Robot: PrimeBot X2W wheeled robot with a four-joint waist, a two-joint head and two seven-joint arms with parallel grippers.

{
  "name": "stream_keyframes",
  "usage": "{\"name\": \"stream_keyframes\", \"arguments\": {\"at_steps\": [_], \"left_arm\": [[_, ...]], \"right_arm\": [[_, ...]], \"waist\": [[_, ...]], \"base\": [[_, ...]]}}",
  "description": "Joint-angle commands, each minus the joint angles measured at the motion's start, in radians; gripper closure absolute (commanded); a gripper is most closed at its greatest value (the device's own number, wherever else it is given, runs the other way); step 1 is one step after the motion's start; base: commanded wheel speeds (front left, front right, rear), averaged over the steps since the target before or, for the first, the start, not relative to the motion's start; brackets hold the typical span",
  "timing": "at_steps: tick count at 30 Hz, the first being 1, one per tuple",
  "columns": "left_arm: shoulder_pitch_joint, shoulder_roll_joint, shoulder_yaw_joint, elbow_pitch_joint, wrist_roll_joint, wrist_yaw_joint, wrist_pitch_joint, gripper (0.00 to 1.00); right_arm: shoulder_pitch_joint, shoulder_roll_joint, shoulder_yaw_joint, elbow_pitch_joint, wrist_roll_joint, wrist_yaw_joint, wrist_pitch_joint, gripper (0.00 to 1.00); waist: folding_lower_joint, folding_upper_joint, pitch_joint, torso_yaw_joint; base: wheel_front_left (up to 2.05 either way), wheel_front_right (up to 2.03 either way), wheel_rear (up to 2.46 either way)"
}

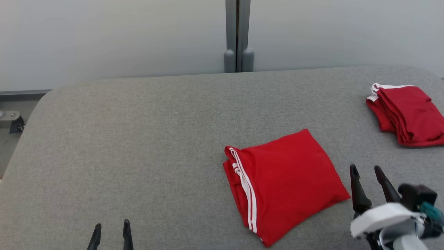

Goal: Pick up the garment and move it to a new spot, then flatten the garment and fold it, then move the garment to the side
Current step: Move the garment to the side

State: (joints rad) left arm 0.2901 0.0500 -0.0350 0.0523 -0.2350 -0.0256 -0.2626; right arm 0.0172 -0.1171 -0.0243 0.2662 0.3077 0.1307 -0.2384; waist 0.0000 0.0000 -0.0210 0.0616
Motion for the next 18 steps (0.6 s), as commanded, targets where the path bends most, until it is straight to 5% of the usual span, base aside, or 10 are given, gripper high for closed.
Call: {"name": "stream_keyframes", "arguments": {"at_steps": [1,11,18], "left_arm": [[-0.009,0.002,-0.001,0.001,0.007,-0.001,-0.002,0.00],[-0.089,0.002,-0.028,0.012,-0.006,-0.020,-0.002,0.00],[-0.126,0.002,-0.049,0.028,-0.019,-0.020,-0.002,0.00]], "right_arm": [[-0.071,-0.021,0.016,0.010,0.031,0.000,0.045,0.00],[-0.419,-0.101,0.063,0.207,-0.012,-0.001,0.552,0.00],[-0.482,-0.085,0.072,0.370,-0.044,-0.001,0.663,0.00]], "waist": [[0.0000,0.0000,0.014,0.000],[0.0000,0.0000,0.119,0.037],[0.0000,0.0000,0.156,0.079]], "base": [[0.00,0.00,0.00],[0.00,0.00,0.00],[0.00,0.00,0.00]]}}
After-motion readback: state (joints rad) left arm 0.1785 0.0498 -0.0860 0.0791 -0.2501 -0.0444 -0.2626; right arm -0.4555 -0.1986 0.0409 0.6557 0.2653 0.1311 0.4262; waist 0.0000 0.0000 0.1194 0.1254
